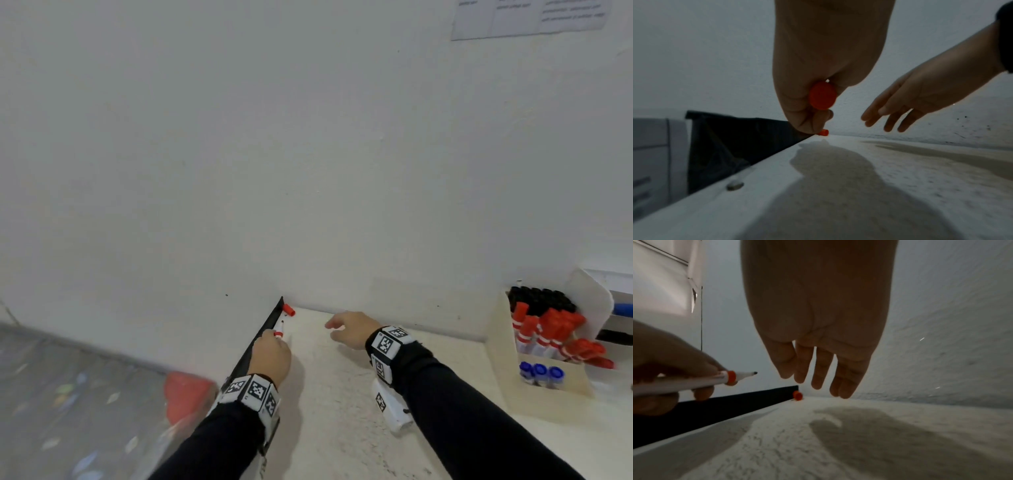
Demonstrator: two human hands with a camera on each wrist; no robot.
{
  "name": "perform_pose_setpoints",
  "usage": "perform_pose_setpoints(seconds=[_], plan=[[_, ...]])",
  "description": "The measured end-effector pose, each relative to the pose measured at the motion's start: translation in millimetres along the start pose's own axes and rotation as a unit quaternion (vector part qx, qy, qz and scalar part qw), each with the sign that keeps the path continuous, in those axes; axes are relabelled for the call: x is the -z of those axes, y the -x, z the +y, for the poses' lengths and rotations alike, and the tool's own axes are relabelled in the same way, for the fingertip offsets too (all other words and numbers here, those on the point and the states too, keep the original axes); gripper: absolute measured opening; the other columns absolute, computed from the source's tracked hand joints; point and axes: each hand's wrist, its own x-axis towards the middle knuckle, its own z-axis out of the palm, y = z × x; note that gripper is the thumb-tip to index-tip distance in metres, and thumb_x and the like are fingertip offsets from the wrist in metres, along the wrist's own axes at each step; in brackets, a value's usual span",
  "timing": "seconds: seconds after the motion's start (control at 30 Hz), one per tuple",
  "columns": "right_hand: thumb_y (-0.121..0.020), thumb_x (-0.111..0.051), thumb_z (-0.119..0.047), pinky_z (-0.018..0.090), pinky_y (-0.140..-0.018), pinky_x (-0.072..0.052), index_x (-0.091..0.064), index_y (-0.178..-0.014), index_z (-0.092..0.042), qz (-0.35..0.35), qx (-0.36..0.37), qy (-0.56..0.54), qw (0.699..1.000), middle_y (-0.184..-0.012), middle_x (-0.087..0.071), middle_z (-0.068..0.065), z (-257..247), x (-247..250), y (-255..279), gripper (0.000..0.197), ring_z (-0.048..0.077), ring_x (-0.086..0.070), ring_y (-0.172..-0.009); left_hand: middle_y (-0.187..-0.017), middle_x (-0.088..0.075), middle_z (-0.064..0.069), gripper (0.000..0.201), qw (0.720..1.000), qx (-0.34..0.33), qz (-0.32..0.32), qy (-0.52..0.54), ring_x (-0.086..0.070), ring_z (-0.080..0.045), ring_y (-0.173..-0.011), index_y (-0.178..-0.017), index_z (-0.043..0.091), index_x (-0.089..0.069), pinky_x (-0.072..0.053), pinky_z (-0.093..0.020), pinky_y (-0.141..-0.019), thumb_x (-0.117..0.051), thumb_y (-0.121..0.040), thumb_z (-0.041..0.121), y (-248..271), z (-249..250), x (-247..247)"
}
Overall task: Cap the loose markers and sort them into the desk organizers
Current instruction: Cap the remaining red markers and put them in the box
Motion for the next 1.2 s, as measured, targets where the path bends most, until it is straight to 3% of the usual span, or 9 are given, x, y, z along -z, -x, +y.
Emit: perform_pose_setpoints(seconds=[0.23,0.47,0.57,0.63,0.83,0.9,1.0,1.07,1.2], plan=[[-0.094,-0.04,-0.019,0.042,-0.113,-0.023,-0.032,-0.143,-0.024,-0.017,0.027,0.073,0.997,-0.152,-0.024,0.005,-33,-39,-67,0.049,0.033,-0.022,-0.137,-0.119,-0.057,-0.022,0.03,0.999,0.018,0.02,0.029,-0.051,-0.034,-0.112,-0.119,-0.003,-0.05,-0.037,-0.03,-0.087,-0.034,-0.098,0.011,-39,-10,2],[-0.092,-0.04,-0.025,0.045,-0.105,-0.034,-0.03,-0.142,-0.03,-0.014,0.043,0.139,0.989,-0.148,-0.031,0.001,-40,-53,-98,0.051,0.036,-0.03,-0.129,-0.12,-0.057,-0.021,0.03,0.999,0.018,0.015,0.035,-0.05,-0.032,-0.114,-0.119,-0.002,-0.05,-0.036,-0.029,-0.089,-0.034,-0.098,0.013,-55,-12,-4],[-0.092,-0.041,-0.025,0.04,-0.096,-0.043,-0.055,-0.12,-0.019,0.035,0.049,0.137,0.989,-0.127,-0.053,0.008,-43,-51,-102,0.032,0.035,-0.047,-0.116,-0.12,-0.057,-0.021,0.03,0.999,0.024,0.016,0.039,-0.051,-0.031,-0.113,-0.119,-0.002,-0.05,-0.036,-0.028,-0.087,-0.034,-0.098,0.013,-56,-12,-5],[-0.092,-0.046,-0.025,0.036,-0.089,-0.046,-0.062,-0.106,-0.008,0.079,0.03,0.098,0.992,-0.115,-0.06,0.015,-42,-47,-100,0.027,0.033,-0.056,-0.106,-0.12,-0.057,-0.021,0.03,0.998,0.029,0.015,0.044,-0.051,-0.031,-0.113,-0.119,-0.002,-0.05,-0.037,-0.028,-0.088,-0.035,-0.098,0.013,-56,-12,-6],[-0.087,-0.054,-0.016,0.025,-0.071,-0.041,-0.051,-0.115,-0.013,0.078,-0.01,0.022,0.997,-0.12,-0.053,0.013,-13,-29,-66,0.028,0.027,-0.057,-0.091,-0.118,-0.058,-0.015,0.032,0.999,0.007,-0.017,0.039,-0.054,-0.027,-0.108,-0.12,0.005,-0.052,-0.04,-0.027,-0.088,-0.048,-0.09,0.015,-42,-2,-12],[-0.086,-0.053,-0.012,0.021,-0.072,-0.037,-0.055,-0.118,-0.011,0.099,-0.005,-0.031,0.995,-0.105,-0.056,0.008,-2,-17,-52,0.032,0.027,-0.058,-0.097,-0.118,-0.059,-0.012,0.032,0.999,-0.02,-0.029,0.037,-0.055,-0.024,-0.107,-0.121,0.008,-0.054,-0.041,-0.026,-0.089,-0.051,-0.09,0.015,-32,5,-16],[-0.082,-0.06,-0.011,0.023,-0.069,-0.04,-0.055,-0.096,-0.014,0.166,0.006,-0.156,0.974,-0.077,-0.053,-0.003,13,2,-28,0.015,0.023,-0.056,-0.081,-0.113,-0.064,-0.007,0.031,0.996,-0.059,-0.051,0.039,-0.058,-0.021,-0.104,-0.119,0.014,-0.059,-0.043,-0.025,-0.087,-0.054,-0.089,0.017,-15,17,-24],[-0.081,-0.064,-0.012,0.023,-0.068,-0.043,-0.05,-0.089,-0.018,0.17,0.013,-0.202,0.965,-0.081,-0.057,-0.001,24,10,-9,0.017,0.019,-0.056,-0.075,-0.107,-0.065,-0.003,0.029,0.994,-0.076,-0.059,0.045,-0.058,-0.017,-0.099,-0.116,0.017,-0.061,-0.042,-0.022,-0.081,-0.057,-0.088,0.019,-3,26,-30],[-0.083,-0.06,-0.006,0.016,-0.066,-0.042,-0.052,-0.085,-0.022,0.164,0.034,-0.175,0.97,-0.083,-0.058,-0.005,48,21,28,0.018,0.005,-0.052,-0.069,-0.093,-0.061,0.004,0.022,0.986,-0.119,-0.076,0.092,-0.059,-0.016,-0.095,-0.11,0.016,-0.063,-0.038,-0.018,-0.075,-0.056,-0.089,0.014,20,48,-41]])
